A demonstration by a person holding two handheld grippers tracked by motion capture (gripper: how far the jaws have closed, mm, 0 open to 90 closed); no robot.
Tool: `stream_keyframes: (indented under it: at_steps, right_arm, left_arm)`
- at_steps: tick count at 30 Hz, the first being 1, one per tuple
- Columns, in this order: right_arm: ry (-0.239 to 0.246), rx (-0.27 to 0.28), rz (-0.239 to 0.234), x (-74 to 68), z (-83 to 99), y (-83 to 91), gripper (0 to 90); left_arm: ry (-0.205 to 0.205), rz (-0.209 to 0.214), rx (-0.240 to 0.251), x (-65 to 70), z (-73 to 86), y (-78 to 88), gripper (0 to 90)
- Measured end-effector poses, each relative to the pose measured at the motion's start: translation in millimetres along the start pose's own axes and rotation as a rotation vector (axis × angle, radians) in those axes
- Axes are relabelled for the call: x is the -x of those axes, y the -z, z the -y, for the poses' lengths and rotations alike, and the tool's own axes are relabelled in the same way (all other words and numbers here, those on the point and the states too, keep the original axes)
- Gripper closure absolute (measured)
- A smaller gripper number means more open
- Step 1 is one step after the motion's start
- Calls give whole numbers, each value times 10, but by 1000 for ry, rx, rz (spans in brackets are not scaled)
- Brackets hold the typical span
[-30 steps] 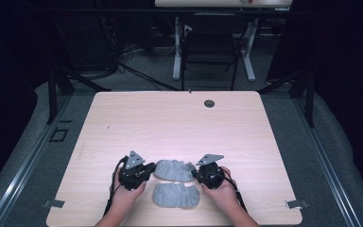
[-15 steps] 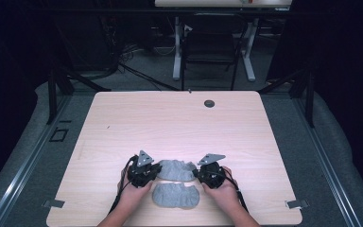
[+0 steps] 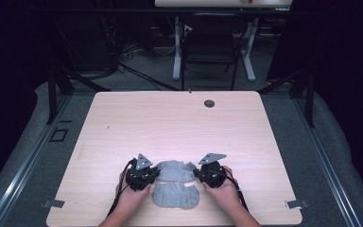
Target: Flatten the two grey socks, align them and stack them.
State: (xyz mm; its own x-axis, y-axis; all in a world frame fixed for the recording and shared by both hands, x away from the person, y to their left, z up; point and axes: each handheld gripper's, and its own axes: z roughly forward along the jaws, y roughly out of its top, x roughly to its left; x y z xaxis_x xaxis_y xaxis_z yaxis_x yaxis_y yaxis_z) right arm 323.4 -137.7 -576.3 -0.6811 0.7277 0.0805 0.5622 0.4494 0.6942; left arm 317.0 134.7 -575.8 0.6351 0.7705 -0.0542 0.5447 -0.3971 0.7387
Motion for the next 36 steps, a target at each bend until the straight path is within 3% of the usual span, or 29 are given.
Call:
stream_keyframes:
  at_steps: [6, 14, 20, 25, 29, 36]
  right_arm:
    - [8, -15, -8, 6, -9, 21, 874]
    - [13, 10, -3, 7, -82, 86, 852]
    - [7, 28, 11, 48, -142, 116, 798]
    - [-3, 52, 25, 104, -190, 137, 728]
    - [-2, 56, 22, 143, -230, 145, 694]
    - [0, 48, 20, 178, -248, 101, 670]
  left_arm:
    - [1, -4, 18, -30, -39, 54, 771]
    - [-4, -21, 31, -72, -132, 101, 747]
    - [14, -18, 38, -124, -183, 79, 691]
    - [8, -39, 34, -146, -227, 50, 674]
    - [-1, -20, 28, -161, -258, 26, 634]
    - [20, -1, 13, -203, -257, -29, 594]
